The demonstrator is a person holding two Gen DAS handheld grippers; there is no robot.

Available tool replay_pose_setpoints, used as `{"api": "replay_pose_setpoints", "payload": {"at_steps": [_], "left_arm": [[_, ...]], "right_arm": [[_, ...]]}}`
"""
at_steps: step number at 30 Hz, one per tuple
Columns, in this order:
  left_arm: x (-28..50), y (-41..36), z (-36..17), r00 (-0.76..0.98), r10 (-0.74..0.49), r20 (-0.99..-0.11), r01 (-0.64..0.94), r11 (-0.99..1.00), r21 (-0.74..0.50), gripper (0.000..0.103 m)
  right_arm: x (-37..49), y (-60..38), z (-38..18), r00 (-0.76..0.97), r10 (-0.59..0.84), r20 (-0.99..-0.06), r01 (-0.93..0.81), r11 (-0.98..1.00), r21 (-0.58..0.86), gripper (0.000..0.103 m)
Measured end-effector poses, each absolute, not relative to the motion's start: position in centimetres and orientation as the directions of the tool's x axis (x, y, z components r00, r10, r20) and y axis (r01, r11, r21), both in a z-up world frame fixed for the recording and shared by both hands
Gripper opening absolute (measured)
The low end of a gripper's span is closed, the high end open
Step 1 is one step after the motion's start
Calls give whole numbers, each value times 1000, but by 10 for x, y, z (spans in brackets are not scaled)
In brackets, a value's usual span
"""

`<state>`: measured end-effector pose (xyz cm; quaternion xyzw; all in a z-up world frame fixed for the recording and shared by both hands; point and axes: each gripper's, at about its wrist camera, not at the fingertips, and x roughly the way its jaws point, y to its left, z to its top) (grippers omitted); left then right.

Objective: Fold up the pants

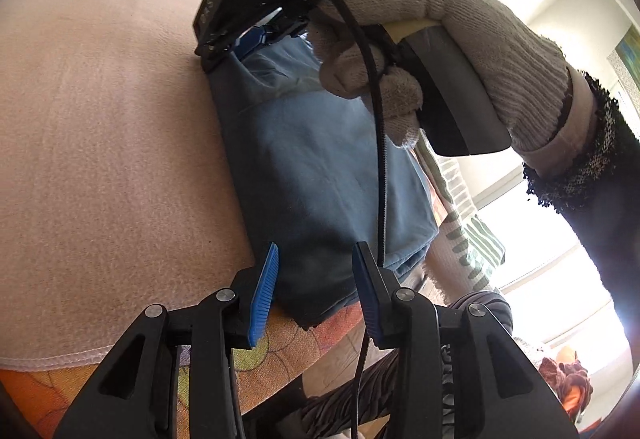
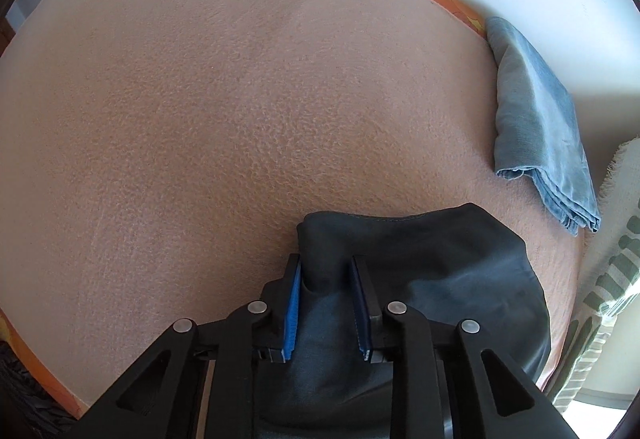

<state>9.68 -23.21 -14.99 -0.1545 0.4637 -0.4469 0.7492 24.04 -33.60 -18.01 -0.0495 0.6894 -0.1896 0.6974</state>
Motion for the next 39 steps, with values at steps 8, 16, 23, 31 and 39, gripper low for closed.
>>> {"api": "replay_pose_setpoints", "payload": {"at_steps": [8, 16, 23, 31, 39], "left_arm": [[97, -239, -152, 159, -802, -575, 535, 560, -633, 42], [116, -225, -155, 152, -801, -579, 473, 574, -668, 47], [101, -238, -149, 127, -825, -551, 546, 522, -656, 20], [87, -235, -145, 165, -807, -567, 583, 544, -604, 9], [75, -236, -145, 180, -793, -582, 602, 556, -573, 9]], "right_arm": [[223, -352, -157, 62, -258, -964, 296, 927, -229, 5], [213, -362, -139, 119, -238, -964, 335, 923, -186, 4], [210, -369, -132, 137, -235, -962, 357, 918, -173, 4], [214, -366, -138, 141, -239, -961, 358, 917, -176, 2], [219, -368, -153, 139, -235, -962, 364, 916, -171, 0]]}}
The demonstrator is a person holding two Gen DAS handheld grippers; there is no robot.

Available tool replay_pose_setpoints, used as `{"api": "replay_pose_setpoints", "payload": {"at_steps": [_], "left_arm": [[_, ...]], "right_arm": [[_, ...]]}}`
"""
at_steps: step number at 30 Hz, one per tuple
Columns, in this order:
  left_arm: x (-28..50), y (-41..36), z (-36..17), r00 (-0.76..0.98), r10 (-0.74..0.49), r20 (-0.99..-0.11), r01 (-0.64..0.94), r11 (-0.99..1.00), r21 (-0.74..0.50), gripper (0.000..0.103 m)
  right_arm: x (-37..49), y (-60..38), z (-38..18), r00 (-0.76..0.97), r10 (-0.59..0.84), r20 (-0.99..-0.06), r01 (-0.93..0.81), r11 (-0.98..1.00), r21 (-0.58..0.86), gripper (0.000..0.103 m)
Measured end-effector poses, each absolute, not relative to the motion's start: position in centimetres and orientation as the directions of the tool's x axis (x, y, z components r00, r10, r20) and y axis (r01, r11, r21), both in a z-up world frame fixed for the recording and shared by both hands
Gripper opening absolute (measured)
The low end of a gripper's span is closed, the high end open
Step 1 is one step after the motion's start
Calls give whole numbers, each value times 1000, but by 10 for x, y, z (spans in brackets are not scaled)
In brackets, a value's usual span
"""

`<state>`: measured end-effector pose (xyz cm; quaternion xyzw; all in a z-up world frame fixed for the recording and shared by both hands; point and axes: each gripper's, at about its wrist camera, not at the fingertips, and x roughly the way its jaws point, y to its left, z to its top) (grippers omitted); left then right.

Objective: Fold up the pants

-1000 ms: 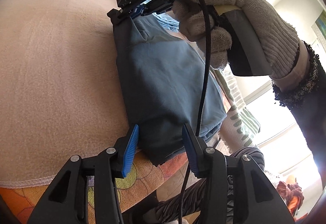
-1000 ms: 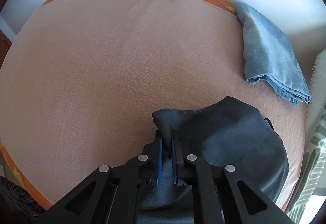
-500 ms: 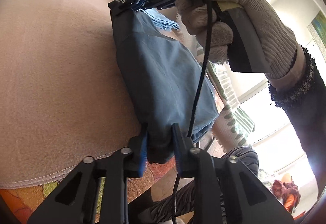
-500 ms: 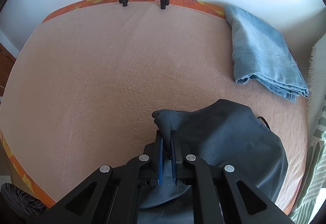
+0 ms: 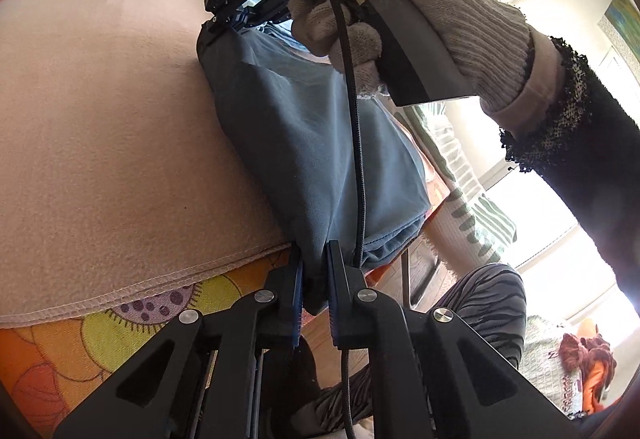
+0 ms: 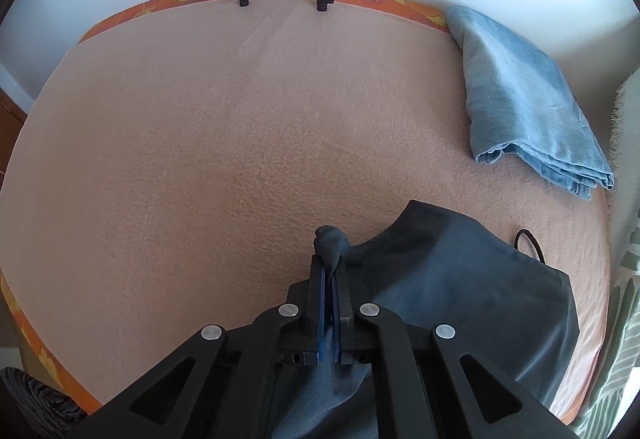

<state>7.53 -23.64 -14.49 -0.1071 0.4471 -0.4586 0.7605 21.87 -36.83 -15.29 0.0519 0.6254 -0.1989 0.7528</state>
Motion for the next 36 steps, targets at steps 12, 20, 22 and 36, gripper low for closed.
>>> {"api": "replay_pose_setpoints", "payload": {"at_steps": [12, 20, 22, 36], "left_arm": [[68, -211, -114, 192, -775, -602, 615, 573, -542, 18], [115, -208, -68, 280, -748, -602, 624, 619, -477, 29], [130, -227, -62, 332, -697, -636, 639, 662, -392, 29], [186, -249, -125, 318, -520, -792, 581, 767, -271, 29]], "right_arm": [[164, -382, -86, 414, -82, -907, 348, 934, 75, 36], [13, -407, -48, 490, -153, -858, 432, 898, 87, 38], [-7, -397, -62, 471, -132, -872, 420, 903, 90, 38], [-57, -384, -135, 280, -138, -950, 397, 917, -16, 29]]}}
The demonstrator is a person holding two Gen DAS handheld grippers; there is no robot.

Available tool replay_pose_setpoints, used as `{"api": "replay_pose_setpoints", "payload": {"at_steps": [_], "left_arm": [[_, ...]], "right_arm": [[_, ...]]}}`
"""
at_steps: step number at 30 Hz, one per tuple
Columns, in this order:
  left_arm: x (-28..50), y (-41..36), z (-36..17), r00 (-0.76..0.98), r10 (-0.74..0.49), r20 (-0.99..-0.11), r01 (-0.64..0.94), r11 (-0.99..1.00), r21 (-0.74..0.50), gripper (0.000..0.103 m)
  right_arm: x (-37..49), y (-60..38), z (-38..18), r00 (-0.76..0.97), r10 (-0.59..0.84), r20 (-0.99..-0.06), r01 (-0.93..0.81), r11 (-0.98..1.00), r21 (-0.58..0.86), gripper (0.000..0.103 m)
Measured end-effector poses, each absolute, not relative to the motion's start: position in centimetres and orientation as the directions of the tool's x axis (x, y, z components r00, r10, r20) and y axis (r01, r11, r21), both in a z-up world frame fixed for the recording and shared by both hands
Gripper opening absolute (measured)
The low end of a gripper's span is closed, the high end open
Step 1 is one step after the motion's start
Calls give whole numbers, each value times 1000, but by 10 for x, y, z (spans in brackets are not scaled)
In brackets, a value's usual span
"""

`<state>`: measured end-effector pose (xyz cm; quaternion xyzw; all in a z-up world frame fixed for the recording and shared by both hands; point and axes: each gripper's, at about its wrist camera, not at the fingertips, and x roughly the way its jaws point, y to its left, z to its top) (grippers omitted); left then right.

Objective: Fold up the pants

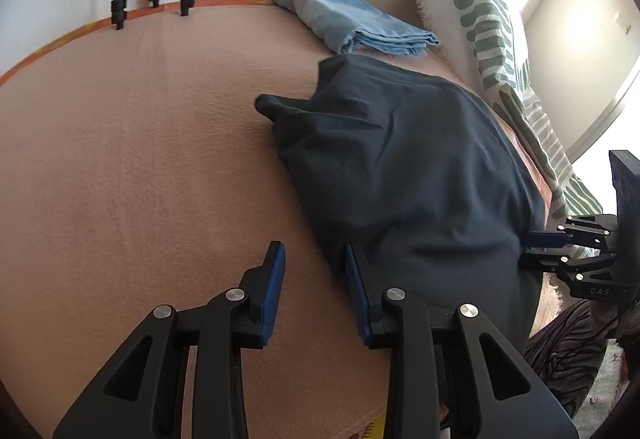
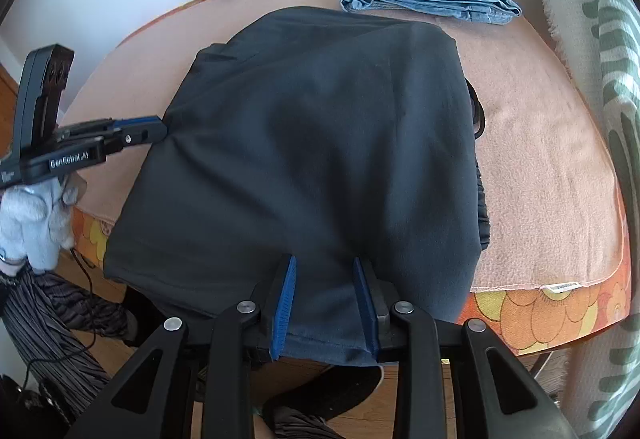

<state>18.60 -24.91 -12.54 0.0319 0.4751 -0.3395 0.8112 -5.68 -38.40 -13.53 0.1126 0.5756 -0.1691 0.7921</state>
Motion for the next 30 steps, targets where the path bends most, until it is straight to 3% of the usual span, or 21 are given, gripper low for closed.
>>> {"api": "replay_pose_setpoints", "payload": {"at_steps": [5, 9, 13, 18, 23, 25, 27, 30], "left_arm": [[205, -241, -103, 357, -563, -745, 571, 763, -303, 29], [213, -268, -102, 334, -590, -735, 616, 727, -304, 29], [233, -299, -117, 376, -498, -782, 603, 772, -202, 29], [269, -300, -135, 447, -378, -811, 505, 855, -120, 29], [273, -273, -113, 466, -426, -775, 486, 856, -179, 29], [265, -260, -104, 441, -477, -760, 496, 835, -236, 31], [252, -247, -98, 404, -525, -749, 500, 813, -300, 44], [230, -233, -96, 356, -581, -732, 501, 780, -375, 45]], "right_arm": [[-55, -385, -105, 380, -157, -911, 420, 907, 19, 34], [-44, -398, -80, 505, -187, -842, 448, 891, 71, 47], [-24, -418, -84, 540, -198, -818, 471, 877, 99, 47], [-10, -447, -119, 479, -201, -855, 534, 839, 102, 47], [-30, -469, -103, 510, -182, -841, 550, 821, 155, 48], [-41, -476, -90, 499, -223, -838, 550, 828, 107, 57], [-53, -481, -81, 494, -261, -829, 551, 832, 66, 75], [-66, -490, -77, 495, -270, -826, 534, 845, 44, 83]]}}
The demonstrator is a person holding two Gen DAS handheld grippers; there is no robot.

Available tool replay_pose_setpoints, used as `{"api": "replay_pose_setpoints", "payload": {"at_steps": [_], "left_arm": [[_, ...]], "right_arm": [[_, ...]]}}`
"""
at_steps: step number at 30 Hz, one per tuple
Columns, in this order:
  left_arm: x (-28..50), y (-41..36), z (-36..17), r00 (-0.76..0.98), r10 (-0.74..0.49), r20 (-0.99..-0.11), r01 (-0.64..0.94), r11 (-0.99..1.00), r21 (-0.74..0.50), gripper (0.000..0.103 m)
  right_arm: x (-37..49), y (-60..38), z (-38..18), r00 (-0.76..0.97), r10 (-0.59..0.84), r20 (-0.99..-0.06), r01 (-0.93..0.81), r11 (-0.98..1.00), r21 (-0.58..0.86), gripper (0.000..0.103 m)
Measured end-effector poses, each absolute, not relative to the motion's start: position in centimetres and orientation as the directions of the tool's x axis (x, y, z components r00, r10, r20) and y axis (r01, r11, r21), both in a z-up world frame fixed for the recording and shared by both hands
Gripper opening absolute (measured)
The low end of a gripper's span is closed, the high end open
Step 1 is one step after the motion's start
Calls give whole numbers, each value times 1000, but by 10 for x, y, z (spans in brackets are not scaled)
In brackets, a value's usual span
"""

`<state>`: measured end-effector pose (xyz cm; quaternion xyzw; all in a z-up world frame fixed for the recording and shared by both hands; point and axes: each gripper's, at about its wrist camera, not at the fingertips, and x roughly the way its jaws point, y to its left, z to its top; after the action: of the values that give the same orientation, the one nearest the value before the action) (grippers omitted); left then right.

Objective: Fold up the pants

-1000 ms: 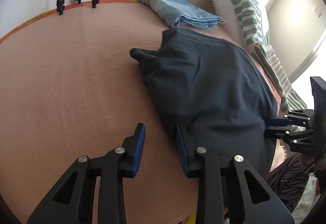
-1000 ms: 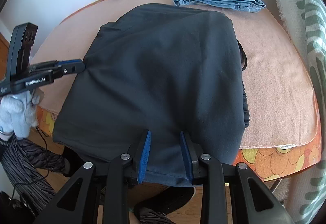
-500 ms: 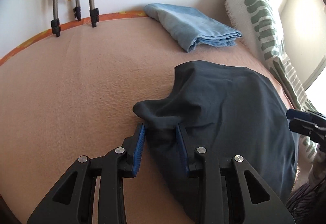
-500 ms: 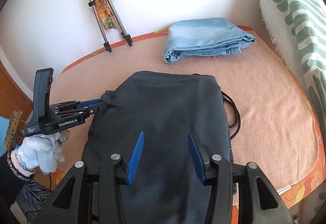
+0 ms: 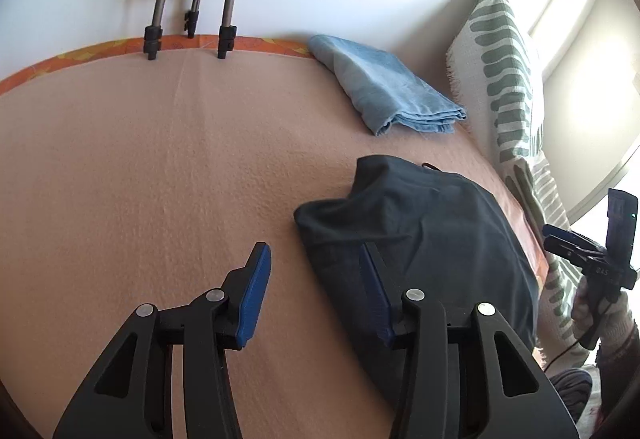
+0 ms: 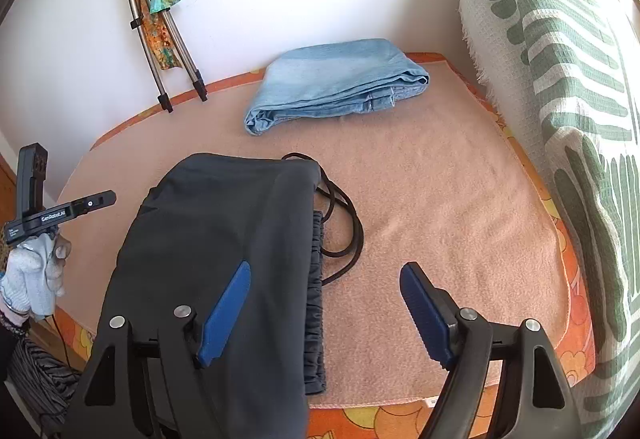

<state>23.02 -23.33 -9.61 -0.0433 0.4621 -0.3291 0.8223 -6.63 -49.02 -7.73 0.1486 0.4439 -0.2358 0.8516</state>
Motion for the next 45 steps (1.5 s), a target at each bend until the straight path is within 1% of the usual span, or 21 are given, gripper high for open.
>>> {"api": "replay_pose_setpoints", "payload": {"at_steps": [2, 4, 5, 7, 10, 13, 14, 16, 20, 23, 25, 27, 32, 34, 36, 37, 38, 39, 41, 43, 45], "left_arm": [[216, -228, -98, 317, -614, -723, 492, 758, -428, 46], [207, -227, -100, 273, -648, -712, 478, 733, -484, 54], [204, -228, -102, 251, -662, -706, 466, 722, -511, 56], [202, -231, -107, 214, -685, -696, 430, 706, -563, 60], [203, -236, -118, 175, -708, -684, 372, 691, -620, 63], [211, -240, -130, 156, -714, -683, 317, 691, -650, 64], [213, -243, -134, 145, -716, -683, 306, 689, -658, 64], [216, -249, -139, 134, -710, -691, 313, 692, -650, 64], [217, -257, -141, 127, -736, -665, 338, 663, -668, 64], [215, -261, -142, 132, -751, -647, 360, 644, -675, 64], [213, -266, -141, 133, -750, -648, 385, 642, -663, 64], [211, -271, -141, 135, -749, -649, 412, 638, -651, 64], [208, -275, -143, 131, -764, -632, 434, 617, -656, 61], [209, -274, -144, 129, -764, -632, 426, 618, -660, 55], [211, -270, -146, 122, -766, -631, 421, 615, -666, 52], [212, -269, -146, 120, -766, -632, 420, 616, -666, 49], [212, -267, -147, 121, -764, -634, 421, 618, -664, 48], [211, -267, -147, 122, -762, -636, 425, 619, -660, 46], [211, -266, -147, 125, -759, -639, 435, 620, -653, 45], [210, -269, -146, 130, -755, -643, 448, 623, -641, 44], [209, -271, -146, 136, -752, -645, 453, 627, -634, 42]], "right_arm": [[-71, -498, -79, 511, -229, -829, 535, 840, 97, 86], [-69, -504, -85, 517, -157, -841, 532, 829, 172, 87], [-64, -506, -90, 514, -123, -849, 527, 826, 199, 87], [-53, -507, -100, 507, -83, -858, 509, 832, 221, 87], [-35, -510, -117, 472, -46, -881, 490, 844, 218, 87], [-24, -515, -138, 446, 51, -894, 475, 833, 284, 87], [-22, -516, -142, 447, 63, -892, 474, 829, 296, 87], [-21, -518, -145, 460, 82, -884, 466, 826, 319, 88], [-26, -523, -151, 491, 117, -863, 448, 816, 366, 91], [-22, -519, -151, 479, 114, -870, 430, 834, 346, 92], [-17, -515, -151, 471, 118, -874, 408, 850, 334, 91], [-13, -511, -152, 476, 135, -869, 386, 856, 344, 84], [-8, -505, -155, 476, 111, -872, 363, 878, 311, 82], [-10, -508, -155, 479, 120, -870, 364, 874, 321, 78], [-15, -514, -149, 493, 146, -858, 360, 863, 354, 70], [-20, -518, -145, 501, 149, -852, 367, 855, 365, 69], [-24, -522, -141, 507, 137, -851, 380, 851, 363, 70], [-29, -526, -138, 510, 111, -853, 394, 851, 346, 79], [-38, -534, -137, 493, 58, -868, 430, 851, 301, 90], [-45, -545, -146, 485, 86, -870, 456, 824, 336, 89], [-48, -549, -149, 516, 110, -849, 450, 809, 378, 90]]}}
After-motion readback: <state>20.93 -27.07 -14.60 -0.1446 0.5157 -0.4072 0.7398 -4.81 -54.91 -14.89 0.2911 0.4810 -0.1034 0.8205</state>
